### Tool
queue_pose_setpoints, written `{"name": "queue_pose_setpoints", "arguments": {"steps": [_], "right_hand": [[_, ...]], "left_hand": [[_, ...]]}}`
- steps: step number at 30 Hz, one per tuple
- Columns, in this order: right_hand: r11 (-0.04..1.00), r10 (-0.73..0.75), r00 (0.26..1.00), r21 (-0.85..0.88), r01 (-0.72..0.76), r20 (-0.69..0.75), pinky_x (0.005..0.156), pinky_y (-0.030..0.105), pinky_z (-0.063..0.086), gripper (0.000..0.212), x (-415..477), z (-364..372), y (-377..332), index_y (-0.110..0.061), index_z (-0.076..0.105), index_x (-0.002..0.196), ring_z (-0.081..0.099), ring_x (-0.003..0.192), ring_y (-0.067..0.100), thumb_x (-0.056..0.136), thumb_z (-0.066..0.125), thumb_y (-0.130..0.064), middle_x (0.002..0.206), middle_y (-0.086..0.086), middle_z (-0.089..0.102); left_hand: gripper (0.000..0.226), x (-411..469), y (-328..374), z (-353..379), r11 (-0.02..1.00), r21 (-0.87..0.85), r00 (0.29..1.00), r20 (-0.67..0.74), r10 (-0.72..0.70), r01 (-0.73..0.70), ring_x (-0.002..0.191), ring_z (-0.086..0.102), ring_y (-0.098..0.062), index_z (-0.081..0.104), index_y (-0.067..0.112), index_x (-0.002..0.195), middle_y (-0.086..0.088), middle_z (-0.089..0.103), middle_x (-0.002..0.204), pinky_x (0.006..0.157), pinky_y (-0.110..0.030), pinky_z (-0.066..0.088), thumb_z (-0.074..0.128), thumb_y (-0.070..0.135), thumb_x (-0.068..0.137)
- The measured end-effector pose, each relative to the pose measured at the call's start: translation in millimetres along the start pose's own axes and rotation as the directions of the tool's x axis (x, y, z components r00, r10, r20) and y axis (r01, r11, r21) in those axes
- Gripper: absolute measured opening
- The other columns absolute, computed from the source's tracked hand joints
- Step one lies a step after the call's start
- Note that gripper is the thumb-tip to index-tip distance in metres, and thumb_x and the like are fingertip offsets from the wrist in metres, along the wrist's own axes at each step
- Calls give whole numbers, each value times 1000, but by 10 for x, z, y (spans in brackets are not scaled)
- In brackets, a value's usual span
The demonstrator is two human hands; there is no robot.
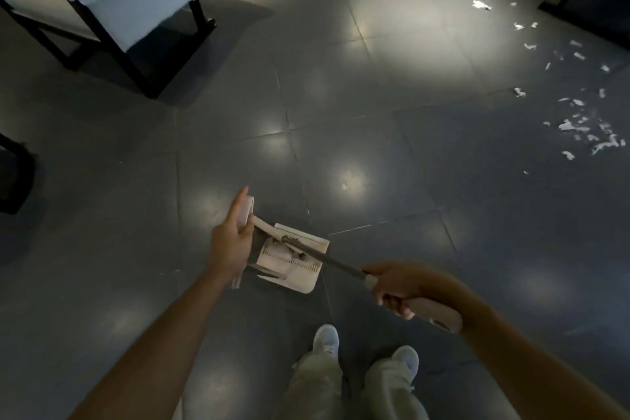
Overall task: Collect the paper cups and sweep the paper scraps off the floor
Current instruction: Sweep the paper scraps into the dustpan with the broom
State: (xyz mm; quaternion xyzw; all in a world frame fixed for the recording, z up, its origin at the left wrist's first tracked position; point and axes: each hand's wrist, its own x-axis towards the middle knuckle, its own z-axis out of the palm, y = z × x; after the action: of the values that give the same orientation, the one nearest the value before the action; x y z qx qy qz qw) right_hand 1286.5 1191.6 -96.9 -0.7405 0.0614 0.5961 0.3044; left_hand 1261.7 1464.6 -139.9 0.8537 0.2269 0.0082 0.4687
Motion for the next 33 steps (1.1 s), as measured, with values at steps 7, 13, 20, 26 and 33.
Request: {"name": "queue_pose_setpoints", "arguments": {"steps": [7, 13, 20, 26, 33], "right_hand": [[948, 86, 990, 314, -48, -110, 32, 13, 33, 49, -451, -316, 467, -13, 42, 135, 36, 27, 5, 90, 43, 7, 44, 2, 42], [795, 147, 970, 607, -1, -192, 30, 10, 30, 49, -780, -540, 1165, -23, 43, 124, 31, 28, 5, 90, 35, 11, 38, -1, 38], [607, 277, 904, 788, 99, -327, 32, 13, 32, 45, -1117, -330, 2126, -18, 47, 123, 34, 29, 6, 89, 38, 10, 41, 1, 39], [637, 427, 818, 770, 31, -386, 38, 22, 36, 23, -1105, -129, 2857, 4, 56, 102, 40, 39, 17, 84, 42, 8, 41, 5, 44], [653, 448, 823, 757, -34, -350, 41, 25, 43, 30, -943, 62, 3202, -2, 53, 117, 46, 45, 17, 90, 40, 1, 64, 10, 50]], "left_hand": [[53, -93, 218, 231, 986, 40, 964, 222, 147, -159, 117, 54, -14, 34, 30, 145, -2, 51, 138, 82, 0, 35, 49, 13, 97], [54, -112, 664, 742, 946, 88, 867, 432, 247, -313, 118, 56, -28, 28, 43, 144, -2, 49, 142, 95, -25, 43, 47, 21, 98], [55, -415, 1118, 1469, 865, 54, 709, 599, 372, -499, 125, 51, -23, 29, 30, 146, 0, 48, 142, 95, -20, 37, 48, 15, 97], [60, -712, 1357, 1953, 754, 51, 555, 710, 434, -655, 115, 57, -28, 22, 24, 149, -7, 58, 131, 90, -22, 43, 51, 18, 97], [62, -957, 1473, 2370, 706, 78, 501, 759, 415, -704, 108, 60, -34, 21, 21, 149, -14, 63, 122, 78, -28, 44, 53, 17, 96]]}}
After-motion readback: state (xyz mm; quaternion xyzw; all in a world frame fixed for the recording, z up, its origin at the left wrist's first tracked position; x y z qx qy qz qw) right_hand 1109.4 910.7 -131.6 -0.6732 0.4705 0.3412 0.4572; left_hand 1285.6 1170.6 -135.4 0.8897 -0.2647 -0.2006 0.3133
